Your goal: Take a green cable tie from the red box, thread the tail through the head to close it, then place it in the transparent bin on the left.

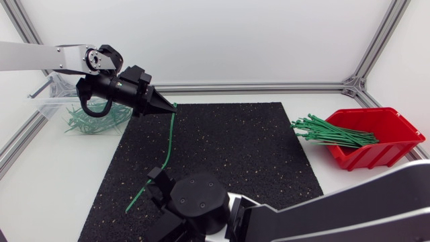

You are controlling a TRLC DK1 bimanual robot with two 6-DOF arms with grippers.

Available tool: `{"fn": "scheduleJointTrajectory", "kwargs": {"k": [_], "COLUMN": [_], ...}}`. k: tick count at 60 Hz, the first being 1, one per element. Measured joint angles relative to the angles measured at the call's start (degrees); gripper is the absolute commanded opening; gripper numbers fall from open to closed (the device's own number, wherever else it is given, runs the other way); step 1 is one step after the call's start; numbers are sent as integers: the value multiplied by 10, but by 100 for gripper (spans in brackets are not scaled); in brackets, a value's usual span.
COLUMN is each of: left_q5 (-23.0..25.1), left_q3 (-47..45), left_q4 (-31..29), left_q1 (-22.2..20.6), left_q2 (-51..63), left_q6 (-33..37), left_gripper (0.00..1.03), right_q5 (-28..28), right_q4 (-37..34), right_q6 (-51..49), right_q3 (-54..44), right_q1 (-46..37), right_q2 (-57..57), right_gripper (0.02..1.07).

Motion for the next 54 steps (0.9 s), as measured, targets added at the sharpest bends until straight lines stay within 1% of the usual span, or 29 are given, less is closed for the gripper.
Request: {"fn": "scheduleJointTrajectory", "kwargs": {"k": [4, 8, 11, 16, 24, 25, 30, 33, 35, 36, 38, 46, 54], "left_q5": [0, 0, 0, 0, 0, 0, 0, 0, 0, 0, 0, -5, -8], "left_q3": [-9, -22, -31, -45, -60, -62, -65, -66, -66, -66, -66, -66, -67], "left_q4": [2, 8, 17, 30, 38, 41, 43, 45, 45, 45, 45, 47, 47], "left_q1": [1, 3, 5, 7, 7, 7, 5, 4, 3, 3, 2, 0, 0], "left_q2": [-3, -10, -15, -26, -37, -38, -38, -38, -38, -38, -38, -38, -38], "left_q6": [8, 10, 10, 12, 12, 12, 12, 12, 12, 12, 12, 12, 12], "left_gripper": [4, 4, 4, 4, 4, 4, 4, 4, 4, 4, 4, 3, 3], "right_q5": [0, 0, 0, -2, -2, -2, 0, 2, 3, 4, 9, 18, 20], "right_q4": [-12, -49, -64, -67, -64, -64, -64, -64, -64, -64, -64, -57, -46], "right_q6": [30, 67, 91, 121, 137, 137, 136, 136, 134, 133, 130, 104, 61], "right_q3": [0, 1, 1, 1, -8, -11, -26, -33, -36, -37, -38, -38, -39], "right_q1": [-5, -10, -13, -17, -16, -16, -10, -6, -4, -2, 0, 7, 9], "right_q2": [-9, -20, -24, -25, -24, -24, -20, -16, -13, -12, -9, 9, 18], "right_gripper": [7, 7, 7, 7, 9, 11, 32, 36, 40, 45, 48, 59, 62]}}
